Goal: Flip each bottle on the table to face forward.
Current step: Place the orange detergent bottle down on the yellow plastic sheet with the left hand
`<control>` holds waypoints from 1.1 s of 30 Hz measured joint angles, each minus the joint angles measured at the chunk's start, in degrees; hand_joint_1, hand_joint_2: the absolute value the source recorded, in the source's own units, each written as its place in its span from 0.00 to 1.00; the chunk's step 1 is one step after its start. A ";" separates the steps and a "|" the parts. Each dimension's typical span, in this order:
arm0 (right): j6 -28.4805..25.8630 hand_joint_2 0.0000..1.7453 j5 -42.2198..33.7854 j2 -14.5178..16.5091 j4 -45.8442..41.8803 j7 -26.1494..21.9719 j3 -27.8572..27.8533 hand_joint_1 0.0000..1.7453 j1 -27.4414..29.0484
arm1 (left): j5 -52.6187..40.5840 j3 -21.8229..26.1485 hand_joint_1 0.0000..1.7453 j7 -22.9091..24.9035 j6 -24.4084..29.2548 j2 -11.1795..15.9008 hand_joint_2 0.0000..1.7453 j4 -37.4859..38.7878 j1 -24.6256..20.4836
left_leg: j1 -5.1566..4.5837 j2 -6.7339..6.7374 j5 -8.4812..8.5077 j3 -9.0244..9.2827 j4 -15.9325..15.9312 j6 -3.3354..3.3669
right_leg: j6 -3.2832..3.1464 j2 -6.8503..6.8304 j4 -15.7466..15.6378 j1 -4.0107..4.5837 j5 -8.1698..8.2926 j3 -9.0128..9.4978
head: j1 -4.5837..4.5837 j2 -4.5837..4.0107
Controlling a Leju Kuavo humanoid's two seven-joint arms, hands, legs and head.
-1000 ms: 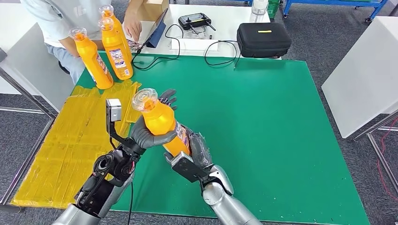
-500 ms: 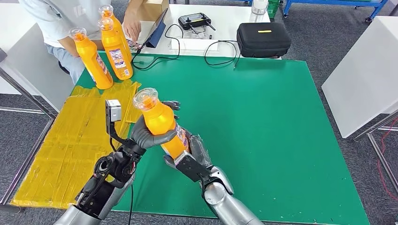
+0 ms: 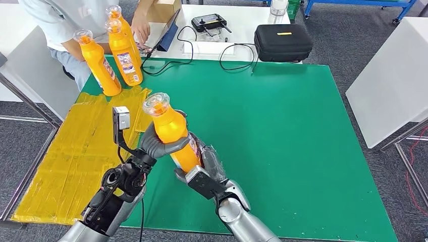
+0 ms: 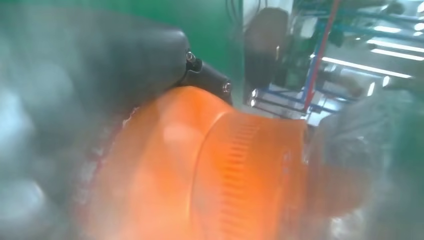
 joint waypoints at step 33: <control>-0.01 1.00 3.34 -5.55 -37.66 2.25 -10.22 0.00 13.68 | -111.93 4.63 1.00 11.66 23.89 10.09 1.00 9.09 0.29 | 0.01 0.00 0.02 -0.09 -0.01 -0.03 | 0.00 -0.09 0.00 0.00 -0.01 -0.11 | 0.01 0.00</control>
